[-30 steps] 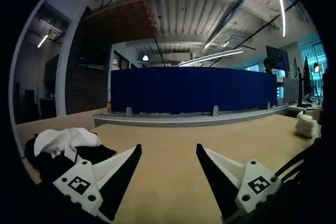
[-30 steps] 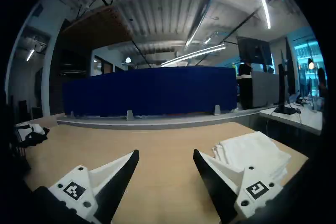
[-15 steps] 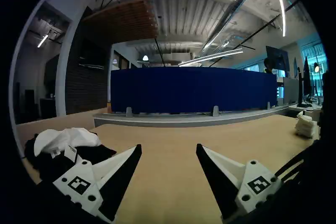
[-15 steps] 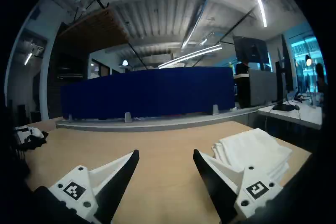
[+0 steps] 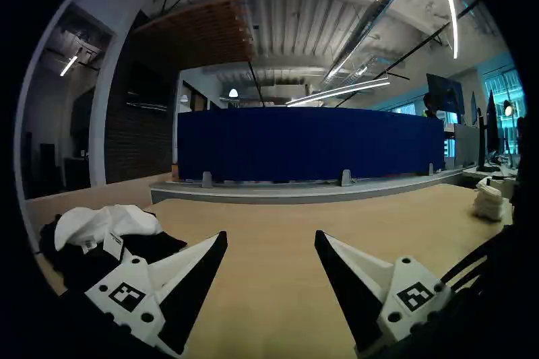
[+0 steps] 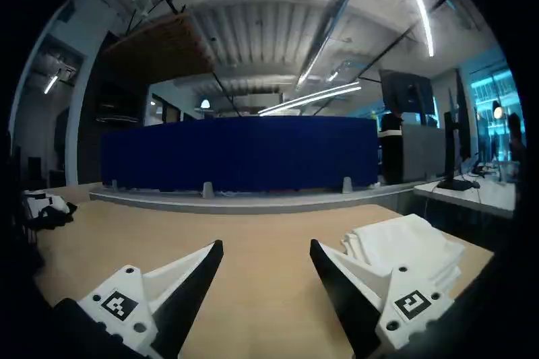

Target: Fold towel

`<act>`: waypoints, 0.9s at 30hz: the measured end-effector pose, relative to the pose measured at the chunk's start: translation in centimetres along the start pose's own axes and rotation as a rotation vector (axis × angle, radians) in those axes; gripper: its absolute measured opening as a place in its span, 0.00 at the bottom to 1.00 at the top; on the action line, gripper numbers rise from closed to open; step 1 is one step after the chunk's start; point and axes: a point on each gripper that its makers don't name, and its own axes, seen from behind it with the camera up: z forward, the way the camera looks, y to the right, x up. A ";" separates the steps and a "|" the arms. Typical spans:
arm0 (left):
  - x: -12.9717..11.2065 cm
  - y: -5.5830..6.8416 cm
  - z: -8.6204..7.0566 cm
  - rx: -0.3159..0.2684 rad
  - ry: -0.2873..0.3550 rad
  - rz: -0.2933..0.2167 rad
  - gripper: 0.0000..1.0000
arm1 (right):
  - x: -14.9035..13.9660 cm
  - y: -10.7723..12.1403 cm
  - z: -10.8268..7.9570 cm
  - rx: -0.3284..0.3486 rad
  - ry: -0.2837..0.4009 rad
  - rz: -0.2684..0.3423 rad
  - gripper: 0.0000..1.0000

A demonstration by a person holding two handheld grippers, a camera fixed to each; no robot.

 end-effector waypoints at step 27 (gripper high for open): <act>0.0 -0.1 -0.1 0.000 0.000 0.000 0.96 | -0.4 -0.3 0.0 0.007 -0.002 -0.017 1.00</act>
